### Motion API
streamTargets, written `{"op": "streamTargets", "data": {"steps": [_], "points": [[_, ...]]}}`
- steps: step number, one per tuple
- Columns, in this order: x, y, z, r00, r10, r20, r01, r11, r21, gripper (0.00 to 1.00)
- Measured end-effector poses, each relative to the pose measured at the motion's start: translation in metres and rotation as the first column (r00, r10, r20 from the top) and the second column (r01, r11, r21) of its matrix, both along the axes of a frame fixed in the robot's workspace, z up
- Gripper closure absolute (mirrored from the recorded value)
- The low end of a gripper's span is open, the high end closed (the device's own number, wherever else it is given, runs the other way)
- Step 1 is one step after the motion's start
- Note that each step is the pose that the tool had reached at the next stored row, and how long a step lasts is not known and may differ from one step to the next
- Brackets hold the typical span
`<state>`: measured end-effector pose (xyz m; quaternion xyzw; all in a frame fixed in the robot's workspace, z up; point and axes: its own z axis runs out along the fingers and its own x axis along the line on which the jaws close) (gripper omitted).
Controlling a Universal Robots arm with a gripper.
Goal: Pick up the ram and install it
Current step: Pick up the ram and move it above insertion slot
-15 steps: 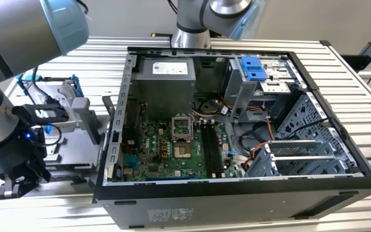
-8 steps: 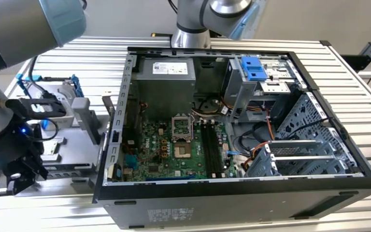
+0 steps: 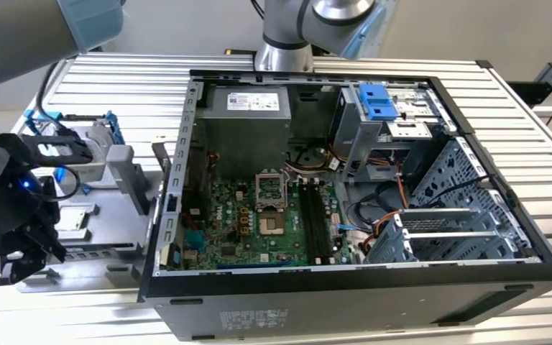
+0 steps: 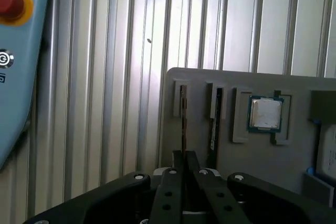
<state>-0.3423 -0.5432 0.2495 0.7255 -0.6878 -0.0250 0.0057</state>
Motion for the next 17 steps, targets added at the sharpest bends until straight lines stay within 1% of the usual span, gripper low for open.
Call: {"op": "streamTargets", "data": {"steps": [7,10,15,17], "points": [[0.0000,0.0000,0.0142,1.0000,0.000,0.0000,0.000,1.0000,0.0000,1.00],[0.0000,0.0000,0.0217,1.0000,0.000,-0.0001,0.000,1.0000,-0.0001,1.00],[0.0000,0.0000,0.0314,1.0000,0.000,0.0000,0.000,1.0000,0.0000,1.00],[0.0000,0.0000,0.0369,1.0000,0.000,0.0000,0.000,1.0000,0.0000,1.00]]}}
